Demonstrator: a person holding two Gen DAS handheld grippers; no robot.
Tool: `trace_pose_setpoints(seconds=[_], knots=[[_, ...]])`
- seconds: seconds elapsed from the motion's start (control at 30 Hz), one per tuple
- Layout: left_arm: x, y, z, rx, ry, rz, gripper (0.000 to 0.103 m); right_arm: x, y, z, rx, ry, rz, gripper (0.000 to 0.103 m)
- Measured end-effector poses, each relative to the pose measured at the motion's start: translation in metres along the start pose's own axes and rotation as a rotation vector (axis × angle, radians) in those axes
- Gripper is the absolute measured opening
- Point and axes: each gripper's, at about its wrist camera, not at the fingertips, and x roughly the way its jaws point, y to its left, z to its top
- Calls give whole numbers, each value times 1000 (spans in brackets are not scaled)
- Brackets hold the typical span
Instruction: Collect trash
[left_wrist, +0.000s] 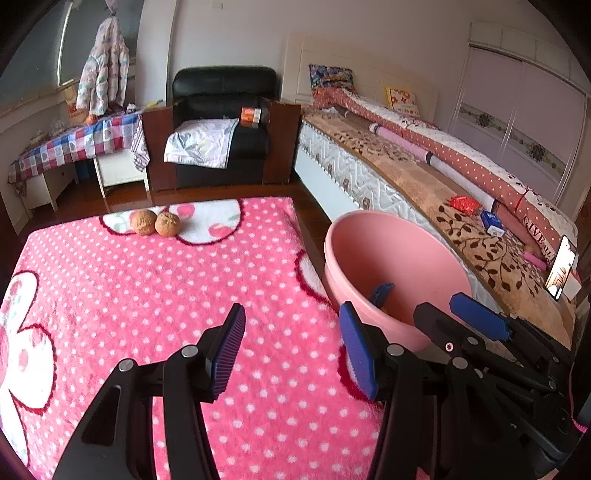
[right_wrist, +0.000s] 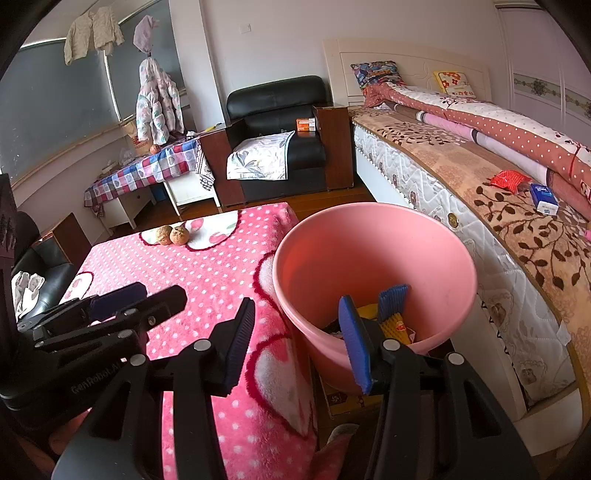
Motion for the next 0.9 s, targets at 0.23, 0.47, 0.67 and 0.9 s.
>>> trace_pose_setpoints(seconds=[0.23,0.47,0.67,0.9], knots=[[1,-1,1,7,13,2,53,1,0,0,-2,0,0,48],[1,0,0,1,16,4,53,1,0,0,-1,3,0,48],[3,5,0,-11,21,17,53,4,0,-4,-11,7,1,48],[-1,13,2,-23,10,36,53,4,9,-5,-24,7,7,48]])
